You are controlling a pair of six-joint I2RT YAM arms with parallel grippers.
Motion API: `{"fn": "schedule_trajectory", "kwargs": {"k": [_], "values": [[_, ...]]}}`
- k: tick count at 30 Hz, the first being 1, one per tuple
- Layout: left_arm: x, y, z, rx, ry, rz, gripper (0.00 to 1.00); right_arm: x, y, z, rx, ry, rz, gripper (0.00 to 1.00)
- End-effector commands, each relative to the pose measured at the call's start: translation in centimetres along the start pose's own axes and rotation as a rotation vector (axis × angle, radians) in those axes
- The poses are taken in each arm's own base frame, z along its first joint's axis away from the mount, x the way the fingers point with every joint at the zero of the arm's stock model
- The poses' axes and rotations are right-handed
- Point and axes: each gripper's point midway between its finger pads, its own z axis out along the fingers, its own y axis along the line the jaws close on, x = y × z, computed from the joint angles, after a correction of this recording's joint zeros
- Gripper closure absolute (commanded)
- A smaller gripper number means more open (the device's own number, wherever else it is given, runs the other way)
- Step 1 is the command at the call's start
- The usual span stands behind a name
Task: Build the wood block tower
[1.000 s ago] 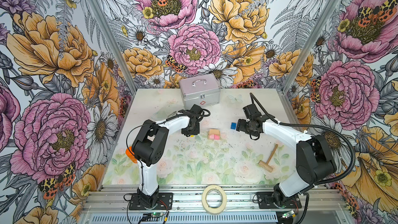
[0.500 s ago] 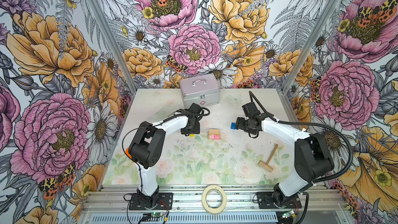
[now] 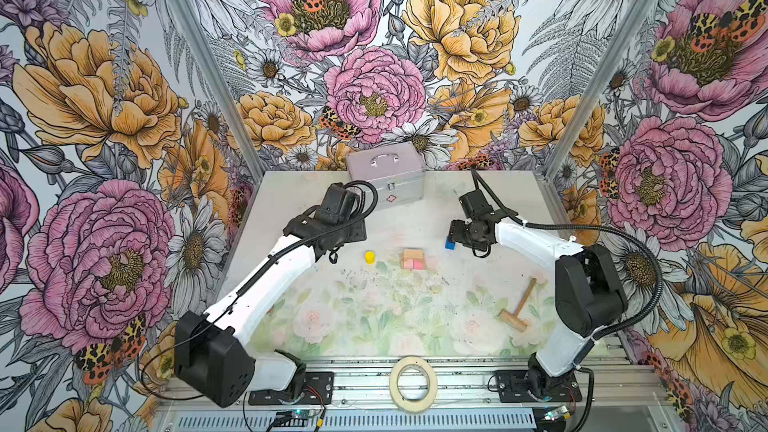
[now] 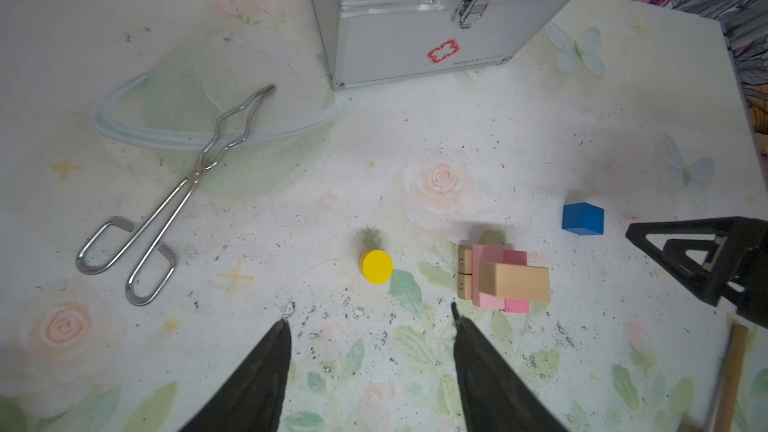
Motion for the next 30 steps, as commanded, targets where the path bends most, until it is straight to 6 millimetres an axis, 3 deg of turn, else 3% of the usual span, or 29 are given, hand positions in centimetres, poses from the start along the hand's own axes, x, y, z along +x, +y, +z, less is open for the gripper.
{"fn": "schedule_trajectory", "kwargs": {"k": [1,8,15,25,30], "values": [[0.1,3.1,-0.5,-0.093,-0.045,0.012,0.36,-0.8,0.4,-0.4,0.021,-0.016,-0.026,0.26],[-0.5,0.9,-2.9,0.051,-0.093,0.044,0.36,-1.1,1.2,-0.7,0.023,-0.012,-0.037,0.26],[0.4,0.2,-3.0,0.085,-0.096,0.08,0.36,-0.8,1.4,0.3,0.043,0.001,-0.037,0.26],[0.2,2.2,-4.7,0.045,-0.165,0.05,0.34,-0.4,1.3,1.4,0.091,0.012,-0.029,0.26],[0.2,2.7,-4.5,0.028,-0.164,0.043,0.34,-0.3,1.8,1.1,0.092,-0.001,-0.028,0.27]]}}
